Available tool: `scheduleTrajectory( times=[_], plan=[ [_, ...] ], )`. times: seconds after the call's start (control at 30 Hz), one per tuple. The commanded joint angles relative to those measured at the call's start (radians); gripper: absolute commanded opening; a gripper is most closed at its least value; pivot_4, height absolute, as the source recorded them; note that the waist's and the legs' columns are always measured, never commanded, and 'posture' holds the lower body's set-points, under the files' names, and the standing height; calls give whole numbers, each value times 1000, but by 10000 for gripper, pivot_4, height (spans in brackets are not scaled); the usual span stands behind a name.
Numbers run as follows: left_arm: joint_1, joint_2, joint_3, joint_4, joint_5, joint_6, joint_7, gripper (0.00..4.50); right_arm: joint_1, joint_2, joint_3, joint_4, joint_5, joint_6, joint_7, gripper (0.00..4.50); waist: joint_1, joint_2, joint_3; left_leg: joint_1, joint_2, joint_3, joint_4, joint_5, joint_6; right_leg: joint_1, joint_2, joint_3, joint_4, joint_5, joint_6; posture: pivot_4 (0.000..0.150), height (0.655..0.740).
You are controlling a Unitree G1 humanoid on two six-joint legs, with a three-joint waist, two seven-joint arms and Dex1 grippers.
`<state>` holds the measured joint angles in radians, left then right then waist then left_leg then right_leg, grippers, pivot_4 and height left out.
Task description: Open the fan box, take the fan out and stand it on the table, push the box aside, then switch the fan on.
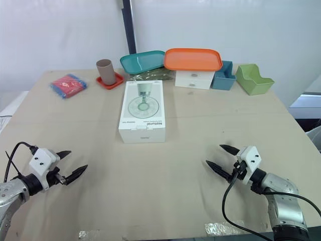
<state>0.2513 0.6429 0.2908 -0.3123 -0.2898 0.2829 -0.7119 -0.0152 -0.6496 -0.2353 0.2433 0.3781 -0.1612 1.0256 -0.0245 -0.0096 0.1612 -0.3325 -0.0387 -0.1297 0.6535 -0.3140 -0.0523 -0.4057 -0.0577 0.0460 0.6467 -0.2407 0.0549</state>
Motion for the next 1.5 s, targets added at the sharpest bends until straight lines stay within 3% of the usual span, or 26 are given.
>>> scheduleTrajectory(
  times=[0.03, 0.63, 0.87, 1.0, 1.03, 1.17, 1.2, 1.27, 1.5],
  plan=[
    [-4, -3, 7, -13, -8, -16, 1, 44785, 10, -11, -25, -58, 10, -5, -10, 45000, 0, 0, 0, 0, 0, 0, 0, 0, 0, 0, 0, 0, 0, 0, 0, 1500, 7400],
    [-22, -60, -9, -42, -31, -20, 48, 44785, -31, -8, -1, -47, -6, -10, -22, 45000, 0, 0, 0, 0, 0, 1, 0, 0, 0, 0, 0, 0, 0, 0, 0, 1500, 7400],
    [-204, -82, -50, -86, -76, 60, 91, 44785, -68, 29, 44, -139, 1, 42, -60, 45000, 1, -1, 0, 0, 0, 0, 1, 0, 0, 0, 0, 0, 0, 1, 0, 1500, 7400],
    [-358, -113, -135, -77, -79, 112, 111, 31636, -127, 70, 100, -207, -14, 92, -106, 45000, 1, -1, 0, 0, 0, 0, 1, 0, 0, 0, 0, 0, 0, 1, 1, 1500, 7400],
    [-396, -124, -154, -67, -76, 130, 120, 24819, -144, 81, 114, -223, -18, 109, -120, 45000, 1, -1, 0, -1, 0, 0, 2, 0, -1, 0, 0, 0, 0, 2, 2, 1500, 7400],
    [-545, -153, -229, -20, -71, 199, 136, 15517, -220, 119, 175, -285, -45, 169, -174, 45000, 0, -2, 1, -1, 0, 0, 2, 0, -1, -1, 0, 0, 0, 3, 1, 1500, 7400],
    [-576, -160, -238, -8, -78, 215, 135, 7434, -238, 127, 188, -299, -50, 185, -184, 45000, 0, -2, 1, -1, -1, 0, 3, 1, -1, -1, 0, 0, 0, 3, 2, 1500, 7400],
    [-645, -160, -258, 25, -108, 283, 109, 1161, -292, 153, 226, -327, -66, 228, -216, 45000, 0, -2, 1, -2, -1, -1, 3, 1, -1, -1, 0, 0, 0, 3, 2, 1500, 7400],
    [-727, -117, -305, 104, -122, 390, 36, 345, -412, 206, 309, -383, -104, 362, -286, 45000, 0, -3, 2, -4, -1, -2, 3, 2, -3, -3, 0, -1, 0, 5, 1, 1500, 7400]
  ],
)
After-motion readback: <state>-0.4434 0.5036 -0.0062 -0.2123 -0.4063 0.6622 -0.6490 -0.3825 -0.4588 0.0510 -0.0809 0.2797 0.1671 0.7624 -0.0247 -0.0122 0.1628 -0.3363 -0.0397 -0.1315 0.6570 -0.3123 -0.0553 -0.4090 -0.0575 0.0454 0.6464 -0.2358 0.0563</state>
